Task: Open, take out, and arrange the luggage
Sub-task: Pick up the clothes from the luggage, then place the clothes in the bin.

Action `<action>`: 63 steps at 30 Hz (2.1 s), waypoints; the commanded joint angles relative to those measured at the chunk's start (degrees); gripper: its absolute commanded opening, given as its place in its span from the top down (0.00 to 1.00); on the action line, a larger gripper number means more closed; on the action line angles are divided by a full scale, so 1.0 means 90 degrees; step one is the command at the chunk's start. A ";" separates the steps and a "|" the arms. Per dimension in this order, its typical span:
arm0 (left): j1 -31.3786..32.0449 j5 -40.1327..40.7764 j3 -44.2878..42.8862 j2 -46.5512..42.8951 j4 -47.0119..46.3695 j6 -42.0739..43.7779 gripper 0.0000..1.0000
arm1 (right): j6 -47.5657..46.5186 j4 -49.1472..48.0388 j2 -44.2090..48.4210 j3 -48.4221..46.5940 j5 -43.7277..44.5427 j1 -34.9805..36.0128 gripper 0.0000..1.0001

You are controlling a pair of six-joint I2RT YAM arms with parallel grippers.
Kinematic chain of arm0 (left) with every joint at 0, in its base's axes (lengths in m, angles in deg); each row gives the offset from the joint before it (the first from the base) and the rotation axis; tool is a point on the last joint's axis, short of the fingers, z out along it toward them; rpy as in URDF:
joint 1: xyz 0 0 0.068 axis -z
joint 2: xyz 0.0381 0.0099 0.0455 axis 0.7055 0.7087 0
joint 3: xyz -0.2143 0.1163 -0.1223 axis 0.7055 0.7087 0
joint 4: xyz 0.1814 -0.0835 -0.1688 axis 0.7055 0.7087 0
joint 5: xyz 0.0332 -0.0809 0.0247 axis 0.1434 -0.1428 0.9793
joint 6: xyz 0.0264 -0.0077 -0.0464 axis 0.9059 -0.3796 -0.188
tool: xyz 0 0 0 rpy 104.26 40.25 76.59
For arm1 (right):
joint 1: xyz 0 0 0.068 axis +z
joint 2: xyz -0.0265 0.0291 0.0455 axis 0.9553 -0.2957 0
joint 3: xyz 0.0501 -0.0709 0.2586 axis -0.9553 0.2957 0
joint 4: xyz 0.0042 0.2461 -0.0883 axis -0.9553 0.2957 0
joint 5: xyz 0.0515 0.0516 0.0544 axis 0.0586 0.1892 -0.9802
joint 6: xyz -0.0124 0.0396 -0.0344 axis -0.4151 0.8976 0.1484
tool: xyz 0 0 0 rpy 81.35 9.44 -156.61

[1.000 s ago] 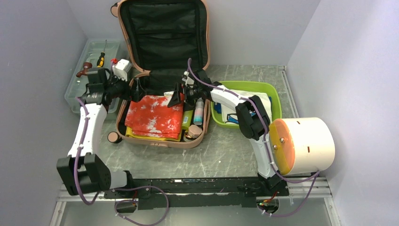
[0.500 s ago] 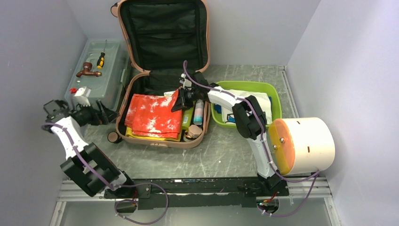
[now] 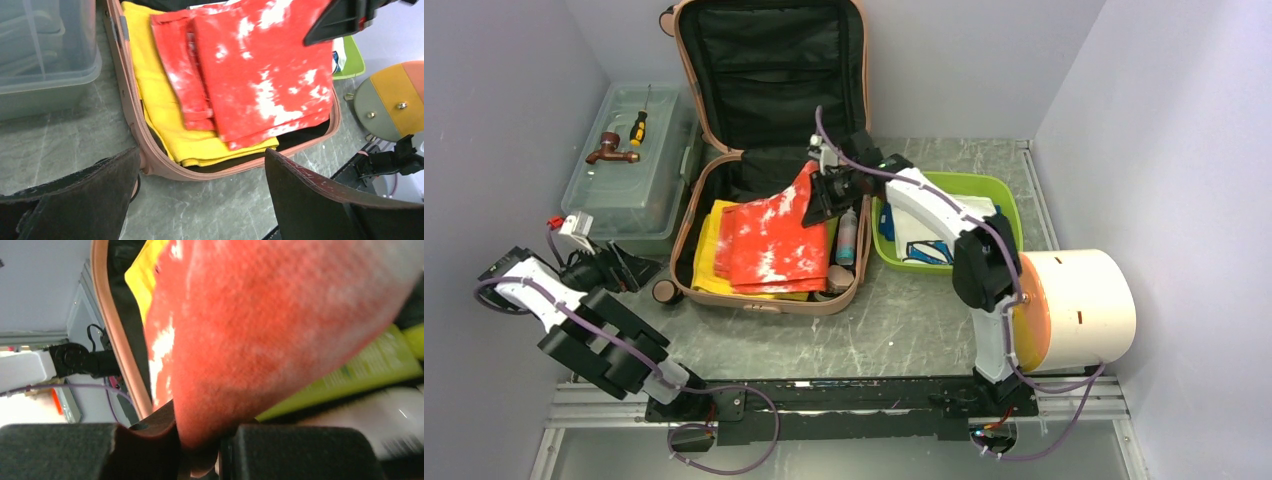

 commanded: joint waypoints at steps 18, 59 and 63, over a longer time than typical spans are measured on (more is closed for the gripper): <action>-0.0028 -0.0666 0.0289 -0.1644 0.0695 0.0862 0.00 | -0.3407 0.4097 0.1708 -0.0288 0.2012 -0.3363 1.00; -0.0209 -0.0754 0.0227 -0.1485 0.1213 0.1482 0.01 | -0.4718 0.3887 0.0569 -0.0800 0.3583 -0.4874 0.78; -0.0218 -0.0757 0.0208 -0.1447 0.1247 0.1518 0.01 | -0.4638 0.3689 0.0650 -0.0845 0.4098 -0.4859 0.22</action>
